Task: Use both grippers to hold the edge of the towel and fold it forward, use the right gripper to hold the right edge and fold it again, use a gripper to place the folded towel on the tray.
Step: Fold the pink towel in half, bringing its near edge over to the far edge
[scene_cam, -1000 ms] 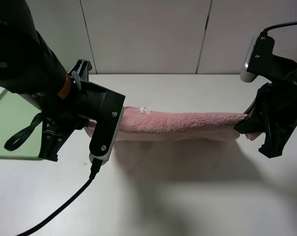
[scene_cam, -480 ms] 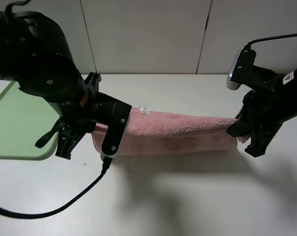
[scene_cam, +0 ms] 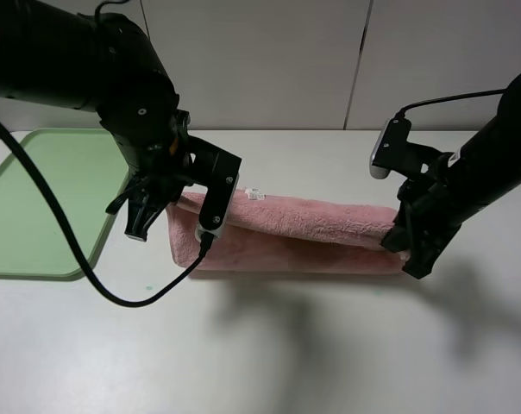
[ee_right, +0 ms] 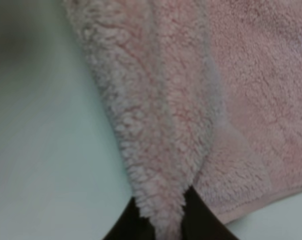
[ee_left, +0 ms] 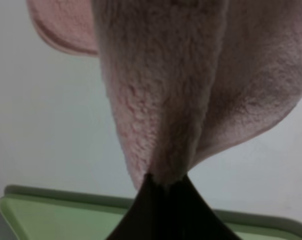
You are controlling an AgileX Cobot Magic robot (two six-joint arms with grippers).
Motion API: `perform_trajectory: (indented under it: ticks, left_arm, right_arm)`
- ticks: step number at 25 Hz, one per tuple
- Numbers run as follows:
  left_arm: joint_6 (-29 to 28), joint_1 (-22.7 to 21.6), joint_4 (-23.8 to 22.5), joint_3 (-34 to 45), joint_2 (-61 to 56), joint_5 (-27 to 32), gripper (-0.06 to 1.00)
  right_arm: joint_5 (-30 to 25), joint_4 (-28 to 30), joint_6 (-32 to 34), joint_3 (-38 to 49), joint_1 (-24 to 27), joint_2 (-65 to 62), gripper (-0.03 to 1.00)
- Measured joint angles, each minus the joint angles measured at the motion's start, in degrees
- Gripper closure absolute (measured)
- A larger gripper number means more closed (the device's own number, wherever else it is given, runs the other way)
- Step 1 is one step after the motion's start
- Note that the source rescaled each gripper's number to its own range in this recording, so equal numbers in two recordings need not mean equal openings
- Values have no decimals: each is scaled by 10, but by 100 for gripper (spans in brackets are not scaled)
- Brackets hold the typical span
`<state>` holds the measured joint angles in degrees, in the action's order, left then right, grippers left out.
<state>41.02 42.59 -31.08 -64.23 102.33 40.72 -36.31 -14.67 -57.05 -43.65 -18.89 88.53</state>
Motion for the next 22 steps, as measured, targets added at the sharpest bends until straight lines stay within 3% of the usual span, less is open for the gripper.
perform_trajectory:
  ticks: [7,22]
  left_arm:
    - [14,-19,-1,-26,54,-9,94]
    - [30,-22,-7,-44,93,-108,94]
  right_arm:
    - [-6,8,-4,-67,0,59,97]
    - [-2,21,-17,-104,47,97,97]
